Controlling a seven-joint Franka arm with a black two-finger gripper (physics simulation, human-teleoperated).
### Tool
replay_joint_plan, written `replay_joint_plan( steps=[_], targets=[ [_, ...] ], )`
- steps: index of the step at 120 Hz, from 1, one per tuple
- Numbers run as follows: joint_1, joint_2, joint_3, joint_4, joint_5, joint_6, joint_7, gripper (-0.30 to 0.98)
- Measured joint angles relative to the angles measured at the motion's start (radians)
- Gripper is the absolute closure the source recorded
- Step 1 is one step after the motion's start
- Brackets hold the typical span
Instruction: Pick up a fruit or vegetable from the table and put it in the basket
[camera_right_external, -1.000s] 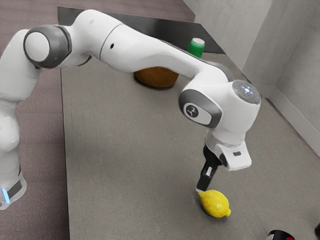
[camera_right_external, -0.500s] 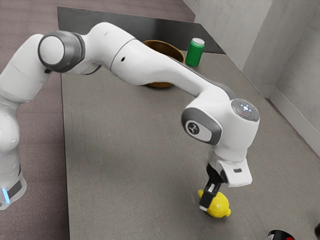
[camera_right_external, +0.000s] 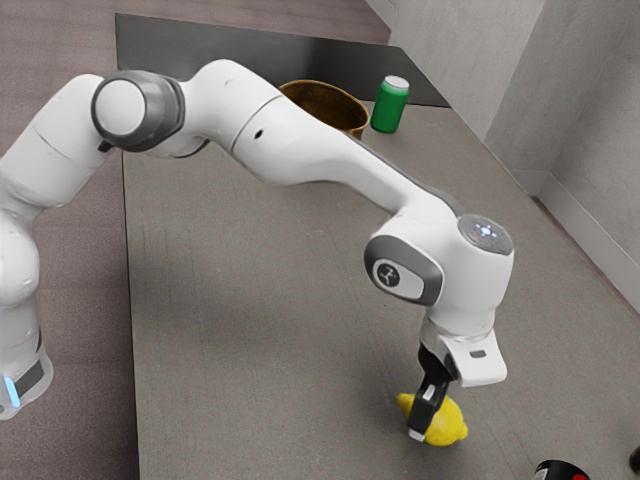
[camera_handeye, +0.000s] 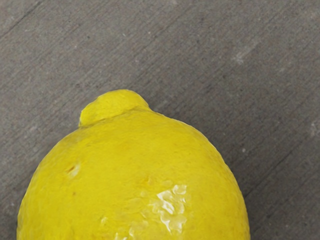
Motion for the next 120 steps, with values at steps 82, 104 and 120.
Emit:
replay_joint_plan(
  steps=[82, 104, 120],
  targets=[
    [0.036, -0.241, 0.059, -0.002, 0.001, -0.038, -0.041, 0.35],
    [0.081, -0.522, 0.260, 0.001, -0.069, -0.186, -0.062, 0.31],
    [0.210, -0.566, 0.331, 0.014, -0.122, -0.250, -0.045, 0.30]
  ],
)
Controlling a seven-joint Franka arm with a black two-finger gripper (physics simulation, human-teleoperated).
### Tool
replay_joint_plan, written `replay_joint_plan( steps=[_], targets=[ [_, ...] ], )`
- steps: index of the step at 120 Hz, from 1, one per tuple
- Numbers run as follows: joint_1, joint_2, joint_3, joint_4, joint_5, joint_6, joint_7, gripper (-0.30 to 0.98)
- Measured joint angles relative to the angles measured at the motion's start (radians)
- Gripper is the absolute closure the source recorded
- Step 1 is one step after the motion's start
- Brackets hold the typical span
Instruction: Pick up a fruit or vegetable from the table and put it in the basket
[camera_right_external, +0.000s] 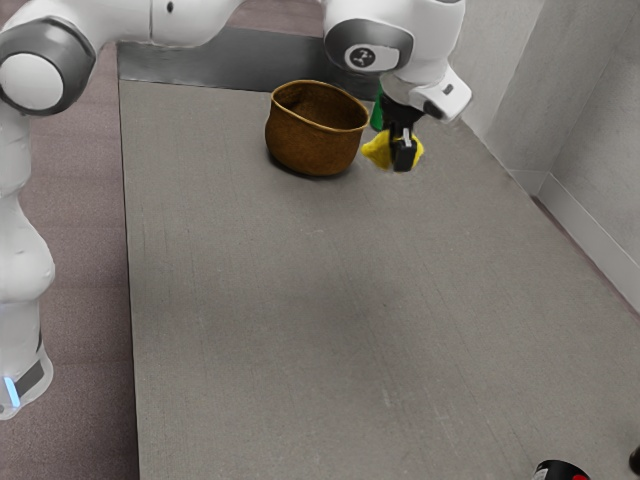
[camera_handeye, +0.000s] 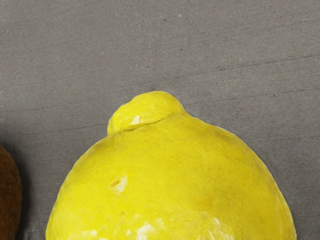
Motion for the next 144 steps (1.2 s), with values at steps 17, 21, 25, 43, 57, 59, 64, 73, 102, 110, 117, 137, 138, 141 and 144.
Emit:
replay_joint_plan(
  steps=[17, 21, 25, 43, 57, 59, 64, 73, 102, 110, 117, 137, 138, 141, 144],
  targets=[
    [0.101, -0.004, 0.145, 0.004, -0.051, -0.035, 0.045, 0.31],
    [0.111, -0.001, 0.194, 0.013, -0.065, -0.040, 0.060, 0.31],
    [0.126, 0.003, 0.237, 0.020, -0.079, -0.045, 0.075, 0.31],
    [0.192, 0.090, 0.298, 0.102, -0.107, -0.058, 0.141, 0.30],
    [0.204, 0.186, 0.301, 0.199, -0.106, -0.064, 0.191, 0.31],
    [0.213, 0.193, 0.302, 0.207, -0.105, -0.065, 0.198, 0.31],
    [0.237, 0.206, 0.302, 0.219, -0.105, -0.066, 0.215, 0.31],
    [0.265, 0.265, 0.305, 0.284, -0.104, -0.068, 0.248, 0.30],
    [0.295, 0.422, 0.323, 0.434, -0.104, -0.077, 0.350, 0.31],
    [0.301, 0.462, 0.323, 0.487, -0.106, -0.078, 0.379, 0.30],
    [0.309, 0.481, 0.322, 0.502, -0.108, -0.079, 0.402, 0.30],
    [0.311, 0.494, 0.320, 0.508, -0.123, -0.082, 0.473, 0.11],
    [0.311, 0.494, 0.319, 0.508, -0.123, -0.083, 0.476, 0.10],
    [0.311, 0.494, 0.319, 0.508, -0.125, -0.083, 0.486, 0.08],
    [0.311, 0.494, 0.318, 0.508, -0.126, -0.084, 0.495, 0.07]
  ],
)
